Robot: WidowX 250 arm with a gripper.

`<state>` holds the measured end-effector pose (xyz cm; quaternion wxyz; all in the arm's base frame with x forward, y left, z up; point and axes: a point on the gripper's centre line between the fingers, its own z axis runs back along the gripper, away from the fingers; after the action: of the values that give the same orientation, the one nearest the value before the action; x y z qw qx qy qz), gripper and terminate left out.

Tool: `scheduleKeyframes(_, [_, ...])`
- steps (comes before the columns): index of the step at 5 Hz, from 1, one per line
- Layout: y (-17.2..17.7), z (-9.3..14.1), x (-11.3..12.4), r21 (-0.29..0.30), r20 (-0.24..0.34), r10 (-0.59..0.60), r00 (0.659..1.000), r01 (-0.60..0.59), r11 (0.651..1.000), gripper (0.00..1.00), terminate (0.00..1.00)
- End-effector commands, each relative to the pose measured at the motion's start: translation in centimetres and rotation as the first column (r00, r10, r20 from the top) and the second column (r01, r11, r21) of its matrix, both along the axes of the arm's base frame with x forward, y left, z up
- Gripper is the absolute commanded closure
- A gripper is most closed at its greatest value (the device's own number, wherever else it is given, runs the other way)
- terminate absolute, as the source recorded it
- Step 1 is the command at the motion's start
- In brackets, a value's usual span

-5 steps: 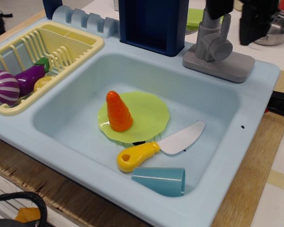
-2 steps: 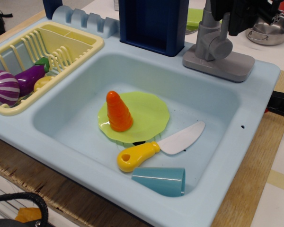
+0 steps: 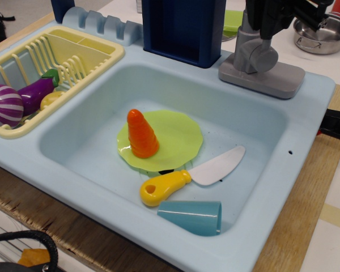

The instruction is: Turn lever vertical to-front

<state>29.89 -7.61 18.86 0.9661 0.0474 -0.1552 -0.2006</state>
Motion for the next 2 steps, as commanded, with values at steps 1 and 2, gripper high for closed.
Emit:
scheduleKeyframes(1, [1.2,-1.5,-2.7,-0.022,-0.134,0.087,0.987,-0.09,0.996,1.0,0.0])
scheduleKeyframes(2, [1.9,-3.0,-4.4,-0.055,-0.227,0.147,0.963,-0.163,0.985,1.0,0.0])
